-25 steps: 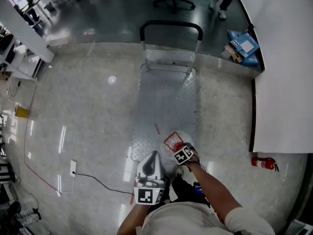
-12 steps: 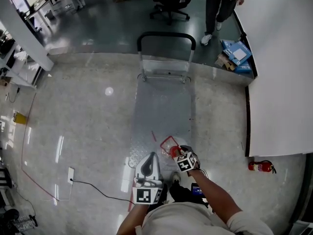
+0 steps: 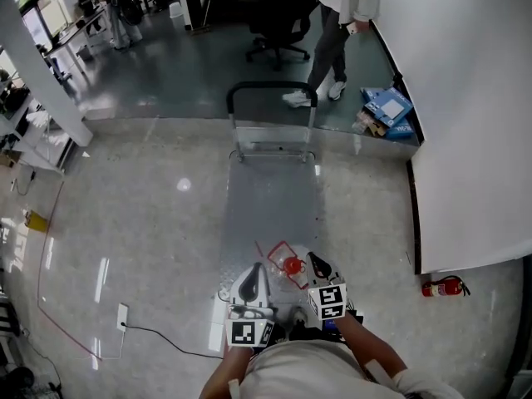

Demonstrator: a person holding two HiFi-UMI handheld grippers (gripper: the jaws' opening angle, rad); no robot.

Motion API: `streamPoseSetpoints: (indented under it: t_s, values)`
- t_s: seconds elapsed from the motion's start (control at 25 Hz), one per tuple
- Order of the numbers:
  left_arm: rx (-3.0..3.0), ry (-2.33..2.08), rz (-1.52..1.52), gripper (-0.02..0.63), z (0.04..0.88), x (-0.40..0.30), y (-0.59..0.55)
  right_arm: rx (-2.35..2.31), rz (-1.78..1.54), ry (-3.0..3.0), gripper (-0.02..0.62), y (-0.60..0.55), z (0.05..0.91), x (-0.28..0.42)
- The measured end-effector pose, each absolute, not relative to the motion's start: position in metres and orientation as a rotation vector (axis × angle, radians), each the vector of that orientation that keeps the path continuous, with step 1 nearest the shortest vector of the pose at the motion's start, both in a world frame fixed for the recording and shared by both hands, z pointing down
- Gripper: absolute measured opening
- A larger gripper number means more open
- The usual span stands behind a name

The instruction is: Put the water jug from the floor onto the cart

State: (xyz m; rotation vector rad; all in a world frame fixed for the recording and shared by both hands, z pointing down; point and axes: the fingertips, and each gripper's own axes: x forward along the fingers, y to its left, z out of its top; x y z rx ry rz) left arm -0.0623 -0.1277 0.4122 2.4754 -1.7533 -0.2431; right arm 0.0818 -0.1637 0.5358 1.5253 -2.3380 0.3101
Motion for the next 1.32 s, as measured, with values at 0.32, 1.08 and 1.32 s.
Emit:
streamPoseSetpoints:
  t_s: [0.32,1.08,1.32]
  values:
    - [2.499,-1.746,-0.283,-0.002,0.398,-0.058,-0.112,1.672,0.203,-2.511,0.012,-0.125,0.466,0.097]
    - [2.516,-1.724,-0.277,-0.002,0.395,-0.050,-0.102,1.651,0.188,-2.547,0.012,-0.110,0.459,0.096]
    - [2.517,-1.727,-0.280,-0.002,0.395,-0.052,-0.104,1.642,0.182,-2.554,0.012,-0.111,0.459,0.094]
